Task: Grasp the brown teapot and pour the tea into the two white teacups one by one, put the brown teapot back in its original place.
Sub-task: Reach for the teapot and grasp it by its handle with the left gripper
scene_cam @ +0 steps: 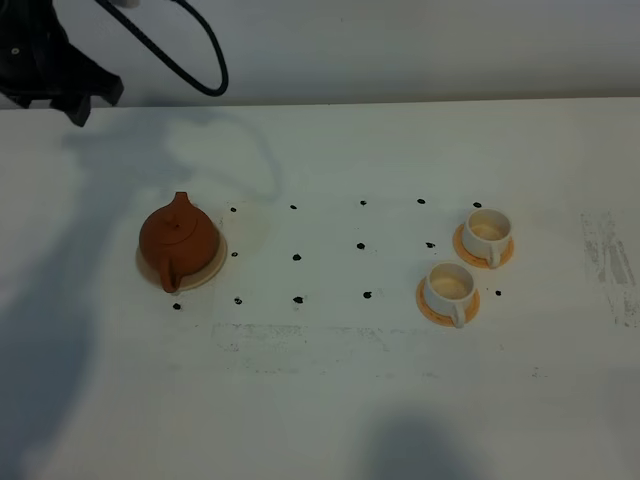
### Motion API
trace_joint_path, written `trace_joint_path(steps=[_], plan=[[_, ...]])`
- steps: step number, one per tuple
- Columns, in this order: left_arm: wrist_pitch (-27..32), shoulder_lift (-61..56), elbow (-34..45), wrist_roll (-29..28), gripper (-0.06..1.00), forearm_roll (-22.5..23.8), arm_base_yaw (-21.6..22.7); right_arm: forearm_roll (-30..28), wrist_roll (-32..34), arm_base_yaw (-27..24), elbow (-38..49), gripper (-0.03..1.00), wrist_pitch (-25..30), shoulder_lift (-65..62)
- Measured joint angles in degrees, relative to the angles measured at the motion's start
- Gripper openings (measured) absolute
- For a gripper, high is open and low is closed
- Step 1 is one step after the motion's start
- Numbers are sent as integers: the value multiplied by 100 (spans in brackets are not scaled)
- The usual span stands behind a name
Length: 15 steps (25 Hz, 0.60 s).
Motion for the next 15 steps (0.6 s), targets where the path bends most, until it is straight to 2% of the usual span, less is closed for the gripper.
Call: trace_joint_path(steps=[3, 6, 10, 15], plan=[[8, -31, 113, -44, 52, 122, 0, 254, -149, 0, 86, 48, 3, 0], [7, -37, 127, -83, 52, 152, 0, 262, -225, 0, 180, 47, -33, 0], [7, -76, 127, -103, 52, 152, 0, -5, -133, 0, 281, 47, 43, -4], [-57, -76, 127, -151, 52, 147, 0, -428, 386, 0, 301, 44, 105, -4]])
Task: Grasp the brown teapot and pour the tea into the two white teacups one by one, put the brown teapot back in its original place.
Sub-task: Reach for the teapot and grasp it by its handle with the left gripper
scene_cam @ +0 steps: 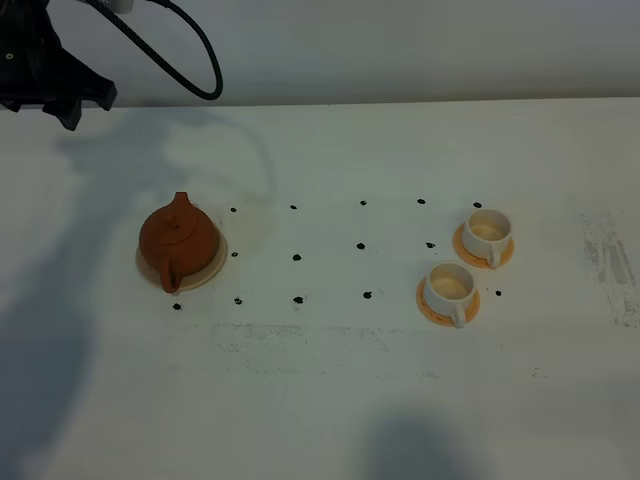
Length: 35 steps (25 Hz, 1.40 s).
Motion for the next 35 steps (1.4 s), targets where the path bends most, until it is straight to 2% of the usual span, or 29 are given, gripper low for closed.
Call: trace_joint_path(steps=[8, 14, 18, 28, 32, 35], plan=[[-69, 0, 0, -29, 52, -276, 0, -63, 100, -41, 2, 37, -6, 0], [-64, 0, 0, -29, 52, -294, 0, 103, 111, -851, 2, 31, -6, 0], [-70, 0, 5, -29, 52, -299, 0, 133, 115, -1220, 2, 27, -6, 0], [-153, 0, 5, -29, 52, -318, 0, 146, 115, -1247, 2, 22, -6, 0], [-153, -21, 24, -35, 52, -520, 5, 151, 115, -1247, 2, 22, -6, 0], [-516, -301, 500, 69, 52, -693, 27, 151, 115, -1247, 2, 22, -6, 0]])
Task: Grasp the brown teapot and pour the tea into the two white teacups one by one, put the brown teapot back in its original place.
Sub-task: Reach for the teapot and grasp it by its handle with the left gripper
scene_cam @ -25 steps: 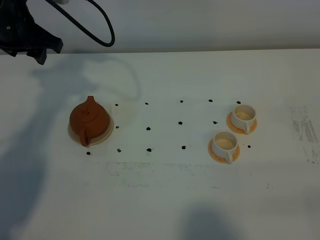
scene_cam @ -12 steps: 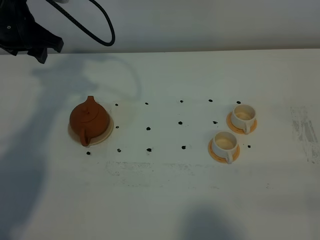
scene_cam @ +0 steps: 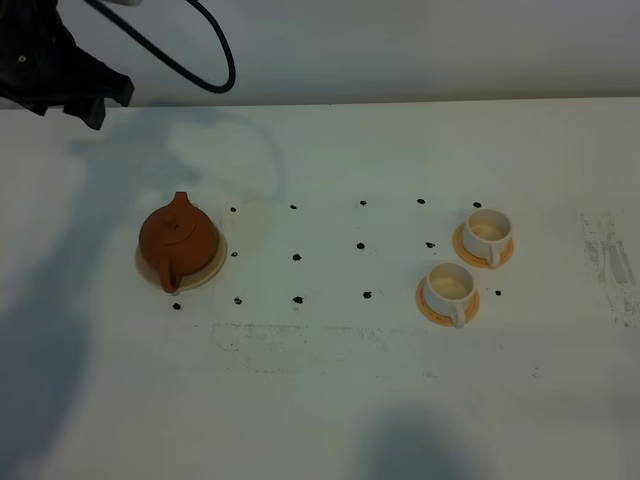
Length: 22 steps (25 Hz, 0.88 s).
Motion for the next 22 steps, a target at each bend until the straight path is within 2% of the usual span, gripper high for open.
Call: trace_joint_path(steps=[5, 11, 14, 18, 22], plan=[[-835, -929, 1668, 12, 52, -235, 249, 5, 0, 0, 0, 22, 0, 0], [-1534, -1866, 3190, -116, 52, -1203, 264, 10, 0, 0, 0, 22, 0, 0], [-1510, -2217, 3662, -239, 52, -1516, 252, 10, 0, 0, 0, 22, 0, 0], [-1382, -2585, 4047, -252, 52, -1524, 218, 10, 0, 0, 0, 22, 0, 0], [-1399, -2660, 4064, -388, 52, -1519, 225, 10, 0, 0, 0, 22, 0, 0]])
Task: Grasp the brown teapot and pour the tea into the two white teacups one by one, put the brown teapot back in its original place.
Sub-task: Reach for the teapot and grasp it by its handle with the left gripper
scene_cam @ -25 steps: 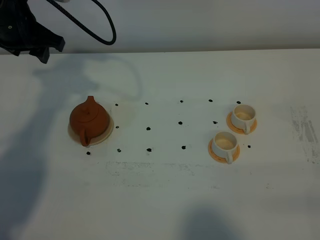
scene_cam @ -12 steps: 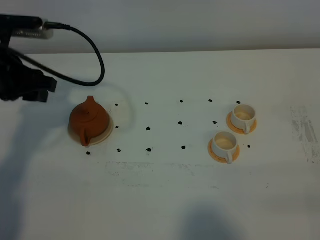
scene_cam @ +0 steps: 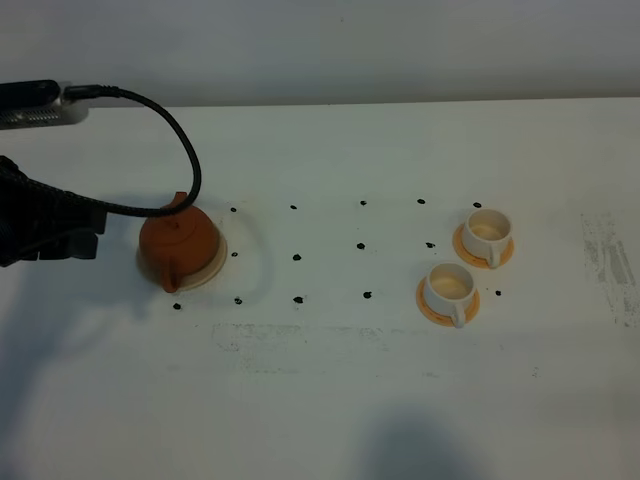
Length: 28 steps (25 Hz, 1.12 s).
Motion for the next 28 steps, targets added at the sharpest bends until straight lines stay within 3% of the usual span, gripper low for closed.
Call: trace_joint_path(steps=[7, 17, 28], plan=[[-253, 840, 34, -272, 52, 6, 0, 0, 0, 0, 0, 22, 0, 0], [-1065, 1880, 26, -357, 52, 1, -31, 0, 0, 0, 0, 22, 0, 0], [-945, 2220, -716, -588, 52, -10, -518, 0, 0, 0, 0, 22, 0, 0]])
